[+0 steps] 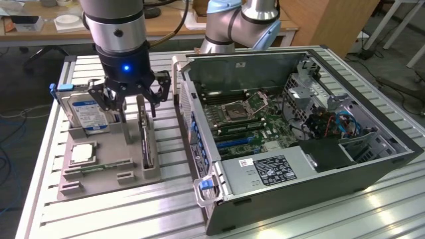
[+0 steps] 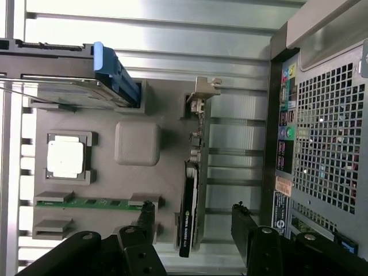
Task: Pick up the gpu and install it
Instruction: 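Pick up the gpu and move the gpu toward the slot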
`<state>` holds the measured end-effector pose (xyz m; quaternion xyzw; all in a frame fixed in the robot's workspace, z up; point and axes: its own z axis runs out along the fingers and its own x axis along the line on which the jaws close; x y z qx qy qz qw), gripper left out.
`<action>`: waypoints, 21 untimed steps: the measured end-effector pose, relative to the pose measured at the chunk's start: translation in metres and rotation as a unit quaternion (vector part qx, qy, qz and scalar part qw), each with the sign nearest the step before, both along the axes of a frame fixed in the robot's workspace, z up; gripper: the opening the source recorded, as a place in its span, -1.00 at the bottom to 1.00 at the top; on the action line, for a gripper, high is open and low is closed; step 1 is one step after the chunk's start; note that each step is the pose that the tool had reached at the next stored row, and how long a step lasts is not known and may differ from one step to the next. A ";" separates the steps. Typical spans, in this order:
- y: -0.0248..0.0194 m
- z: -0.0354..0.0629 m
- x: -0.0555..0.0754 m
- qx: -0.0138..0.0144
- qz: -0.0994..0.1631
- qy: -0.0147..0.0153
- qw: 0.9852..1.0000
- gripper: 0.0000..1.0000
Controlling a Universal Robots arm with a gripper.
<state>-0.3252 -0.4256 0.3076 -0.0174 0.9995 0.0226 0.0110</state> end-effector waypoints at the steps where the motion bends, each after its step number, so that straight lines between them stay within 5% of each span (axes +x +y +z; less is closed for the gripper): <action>1: 0.0000 -0.0004 0.000 0.000 0.000 0.000 1.000 0.29; 21: -0.0001 -0.0163 0.000 0.000 -0.007 0.000 1.000 0.29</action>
